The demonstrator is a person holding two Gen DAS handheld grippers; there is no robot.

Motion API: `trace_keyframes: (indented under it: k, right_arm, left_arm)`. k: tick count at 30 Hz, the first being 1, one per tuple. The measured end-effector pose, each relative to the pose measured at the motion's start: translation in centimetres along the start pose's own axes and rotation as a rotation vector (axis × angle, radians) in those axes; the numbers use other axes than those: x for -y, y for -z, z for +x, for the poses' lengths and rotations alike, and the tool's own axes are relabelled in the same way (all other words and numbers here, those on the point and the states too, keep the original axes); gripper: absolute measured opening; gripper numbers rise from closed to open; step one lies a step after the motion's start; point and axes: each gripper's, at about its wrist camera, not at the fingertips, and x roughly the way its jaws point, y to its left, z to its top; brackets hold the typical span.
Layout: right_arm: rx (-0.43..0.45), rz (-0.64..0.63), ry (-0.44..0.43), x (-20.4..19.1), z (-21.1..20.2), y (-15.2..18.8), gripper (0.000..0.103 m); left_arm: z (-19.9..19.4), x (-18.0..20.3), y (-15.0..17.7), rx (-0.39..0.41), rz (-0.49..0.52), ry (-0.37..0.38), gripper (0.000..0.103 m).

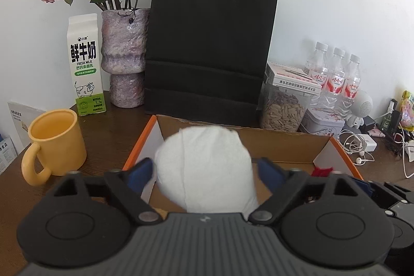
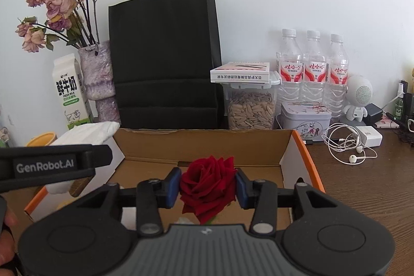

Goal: Organize objects
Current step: 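Lower the cloth and rose into the red box and open both tools, then move the left tool back and grasp the navy zip case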

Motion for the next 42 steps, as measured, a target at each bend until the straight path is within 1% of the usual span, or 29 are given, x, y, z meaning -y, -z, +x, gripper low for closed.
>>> trace_keyframes:
  k: [1, 2, 4, 8, 12, 18, 24, 28, 30, 36, 42]
  right_arm:
    - [0.002, 0.000, 0.014, 0.0, 0.0, 0.0, 0.102]
    - [0.012, -0.004, 0.025, 0.0, -0.2, 0.1, 0.103]
    - [0.007, -0.009, 0.037, -0.1, -0.3, 0.0, 0.103]
    - [0.011, -0.003, 0.029, 0.0, -0.8, 0.1, 0.103]
    - [0.025, 0.003, 0.030, 0.1, -1.5, 0.0, 0.103]
    - [0.075, -0.001, 0.016, 0.3, -4.3, 0.0, 0.103]
    - [0.117, -0.036, 0.006, 0.2, -8.4, 1.0, 0.103]
    - [0.150, -0.046, -0.006, 0.4, -12.3, 2.7, 0.103]
    - [0.154, -0.053, -0.008, 0.4, -14.0, 3.6, 0.103]
    - [0.149, -0.090, -0.007, 0.3, -19.3, 7.3, 0.103]
    - [0.113, -0.097, -0.007, 0.6, -23.1, 10.8, 0.103]
  left_arm:
    - [-0.3, 0.0, 0.1, 0.017, -0.006, -0.006, 0.103]
    - [-0.4, 0.1, 0.1, 0.019, -0.001, -0.013, 0.103]
    - [-0.6, 0.2, 0.1, 0.012, 0.004, -0.009, 0.103]
    - [-0.6, 0.3, 0.3, -0.001, 0.009, -0.005, 0.103]
    - [-1.4, 0.1, 0.4, 0.017, 0.004, 0.007, 0.103]
    - [-4.2, -0.6, 0.6, 0.075, 0.009, 0.024, 0.103]
    - [-8.7, -2.2, 1.6, 0.126, 0.004, 0.044, 0.103]
    - [-12.0, -3.5, 3.0, 0.148, 0.012, 0.046, 0.103]
    - [-13.3, -4.2, 3.9, 0.143, 0.020, 0.040, 0.103]
    - [-17.0, -6.0, 7.1, 0.101, 0.065, 0.021, 0.103]
    - [-19.8, -7.5, 10.0, 0.054, 0.086, -0.002, 0.103]
